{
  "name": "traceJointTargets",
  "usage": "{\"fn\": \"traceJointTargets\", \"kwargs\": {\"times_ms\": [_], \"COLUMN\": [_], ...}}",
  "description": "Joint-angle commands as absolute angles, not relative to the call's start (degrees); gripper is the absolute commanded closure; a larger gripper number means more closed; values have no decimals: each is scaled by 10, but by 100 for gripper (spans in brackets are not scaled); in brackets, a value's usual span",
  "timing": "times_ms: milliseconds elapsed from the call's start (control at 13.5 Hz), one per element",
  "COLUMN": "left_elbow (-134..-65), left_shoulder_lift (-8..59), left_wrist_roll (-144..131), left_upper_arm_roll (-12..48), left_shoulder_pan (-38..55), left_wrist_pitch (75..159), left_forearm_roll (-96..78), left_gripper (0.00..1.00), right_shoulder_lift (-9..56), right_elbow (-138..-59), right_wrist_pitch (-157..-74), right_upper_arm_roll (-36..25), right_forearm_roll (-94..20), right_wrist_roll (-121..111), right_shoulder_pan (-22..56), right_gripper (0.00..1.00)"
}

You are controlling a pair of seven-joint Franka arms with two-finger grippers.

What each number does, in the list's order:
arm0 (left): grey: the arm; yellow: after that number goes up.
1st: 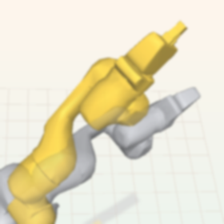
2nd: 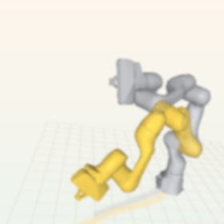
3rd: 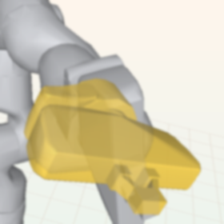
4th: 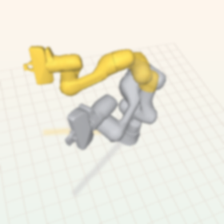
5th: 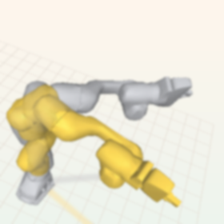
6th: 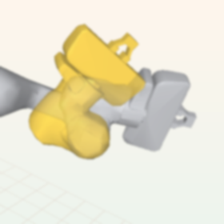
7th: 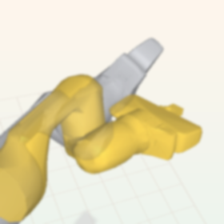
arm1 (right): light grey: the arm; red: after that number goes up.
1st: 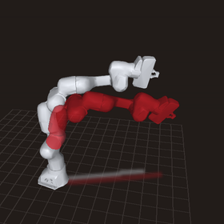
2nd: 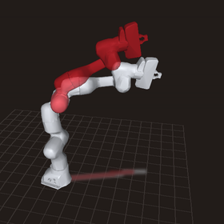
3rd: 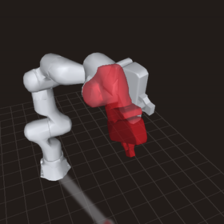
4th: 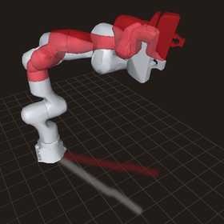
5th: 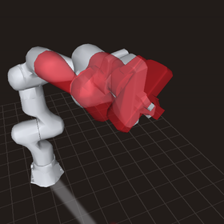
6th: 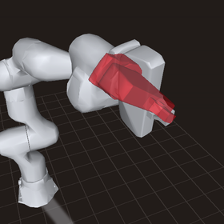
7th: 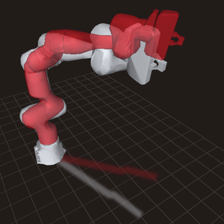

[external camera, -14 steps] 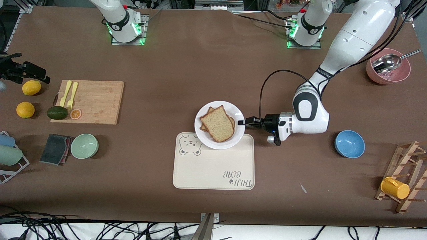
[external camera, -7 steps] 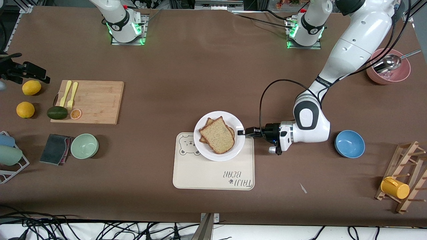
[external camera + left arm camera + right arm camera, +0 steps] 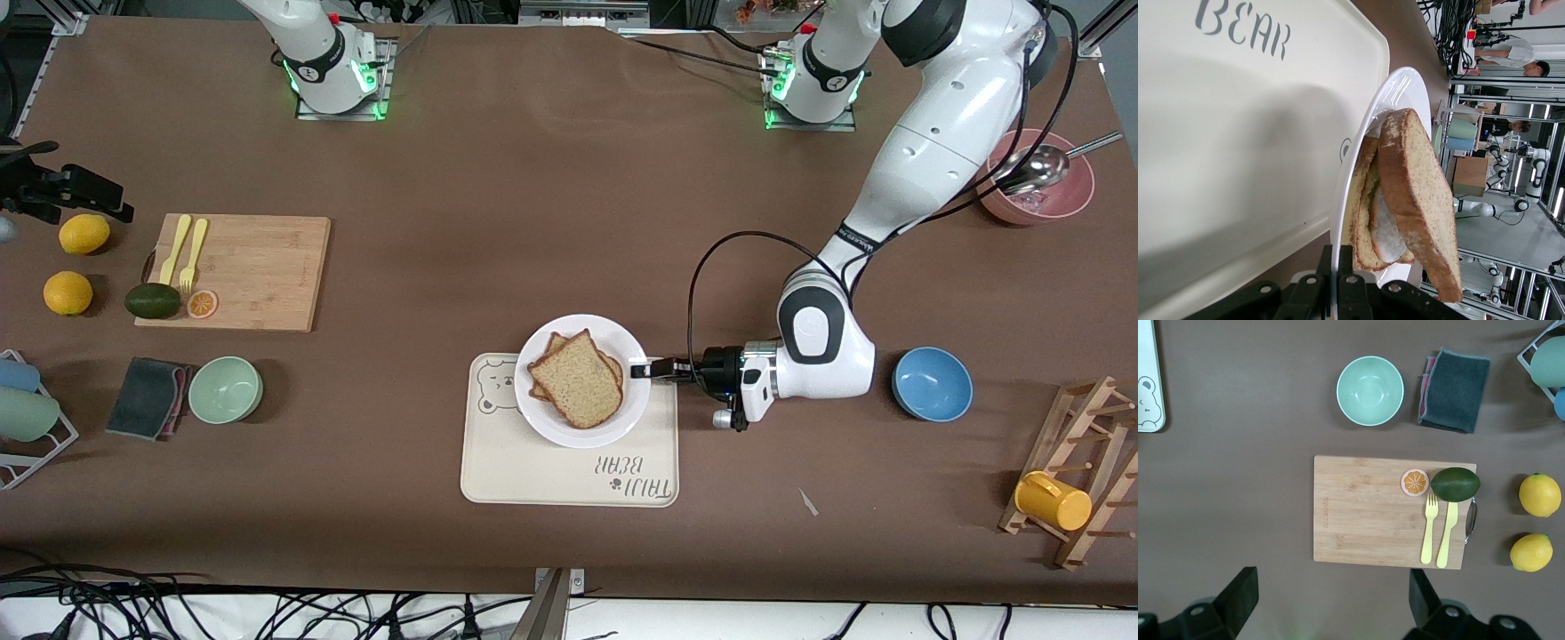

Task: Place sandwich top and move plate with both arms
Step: 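Slide the plate with the left gripper onto the bear tray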

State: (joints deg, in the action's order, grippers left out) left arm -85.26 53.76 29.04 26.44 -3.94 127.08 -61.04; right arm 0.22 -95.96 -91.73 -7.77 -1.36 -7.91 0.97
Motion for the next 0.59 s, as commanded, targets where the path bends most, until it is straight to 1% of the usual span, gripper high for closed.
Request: {"fn": "traceJointTargets", "kwargs": {"times_ms": [0,148,222,370,518], "left_elbow": [-795,-785,-765,-737,-727], "left_shoulder_lift": [567,566,572,594,604], "left_wrist_roll": [271,270,270,270,270], "left_upper_arm_roll": [260,228,220,220,219], "left_shoulder_pan": [-24,3,10,12,23], "left_wrist_pitch": [1258,1258,1258,1258,1259], "left_forearm_roll": [-594,-595,-595,-595,-595], "left_gripper": [100,100,100,100,100], "right_shoulder_lift": [-7,-7,-7,-7,-7], "right_elbow": [-962,-962,-962,-962,-962], "right_wrist_pitch": [-911,-911,-911,-911,-911], "right_upper_arm_roll": [-76,-76,-76,-76,-76], "right_forearm_roll": [-9,-8,-9,-8,-8], "right_wrist_roll": [-80,-80,-80,-80,-80], "right_shoulder_pan": [7,7,7,7,7], "right_gripper": [0,0,0,0,0]}}
